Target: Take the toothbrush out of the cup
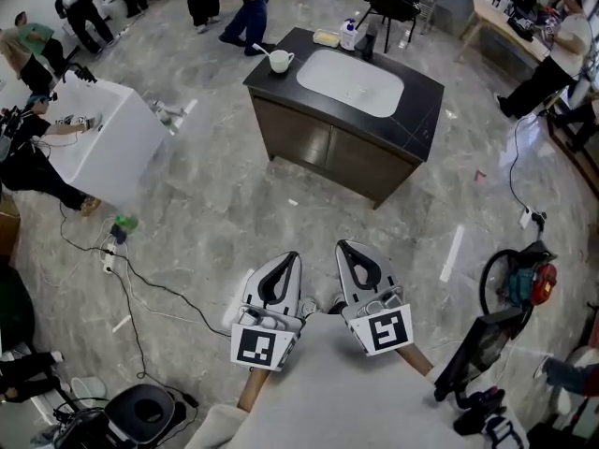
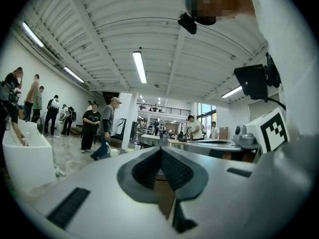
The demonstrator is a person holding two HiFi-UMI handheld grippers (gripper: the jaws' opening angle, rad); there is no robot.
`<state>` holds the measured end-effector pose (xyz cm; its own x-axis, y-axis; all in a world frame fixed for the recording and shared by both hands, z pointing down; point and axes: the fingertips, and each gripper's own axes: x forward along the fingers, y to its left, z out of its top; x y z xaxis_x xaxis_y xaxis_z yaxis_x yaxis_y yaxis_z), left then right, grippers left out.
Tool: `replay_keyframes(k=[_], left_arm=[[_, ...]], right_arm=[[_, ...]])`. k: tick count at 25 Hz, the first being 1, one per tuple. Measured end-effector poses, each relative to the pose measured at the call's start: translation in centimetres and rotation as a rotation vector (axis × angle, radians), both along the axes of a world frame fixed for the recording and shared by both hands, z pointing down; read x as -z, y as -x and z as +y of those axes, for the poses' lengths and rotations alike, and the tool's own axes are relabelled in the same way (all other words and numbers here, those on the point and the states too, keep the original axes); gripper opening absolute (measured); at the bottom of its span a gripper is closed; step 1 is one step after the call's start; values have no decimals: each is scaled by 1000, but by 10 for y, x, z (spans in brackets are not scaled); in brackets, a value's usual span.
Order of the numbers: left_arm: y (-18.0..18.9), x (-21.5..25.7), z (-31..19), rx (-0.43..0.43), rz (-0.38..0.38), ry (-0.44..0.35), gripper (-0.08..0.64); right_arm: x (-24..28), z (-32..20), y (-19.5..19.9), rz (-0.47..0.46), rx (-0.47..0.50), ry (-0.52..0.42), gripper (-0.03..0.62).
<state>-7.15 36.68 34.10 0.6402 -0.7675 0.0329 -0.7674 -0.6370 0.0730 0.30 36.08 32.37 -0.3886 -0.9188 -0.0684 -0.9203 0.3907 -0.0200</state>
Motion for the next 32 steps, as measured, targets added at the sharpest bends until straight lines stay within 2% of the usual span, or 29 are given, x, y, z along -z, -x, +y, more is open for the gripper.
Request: replay_keyframes(k=[8, 11, 15, 21, 32], left_arm=[[9, -7, -10, -5, 1, 13, 5], [6, -7, -16, -8, 0, 11, 4], [5, -14, -34, -10, -5, 11, 3], [-5, -23, -81, -9, -8, 11, 4], [-25, -10, -203, 40, -6, 22, 5]], right_arm=[[-9, -7, -2, 8, -29, 21, 5], [-24, -13, -5, 57, -19, 69, 5], [-16, -36, -1, -5, -16, 7, 5], [-22, -80, -7, -20, -7, -1, 5], [-8, -205, -29, -19, 33, 10, 5]])
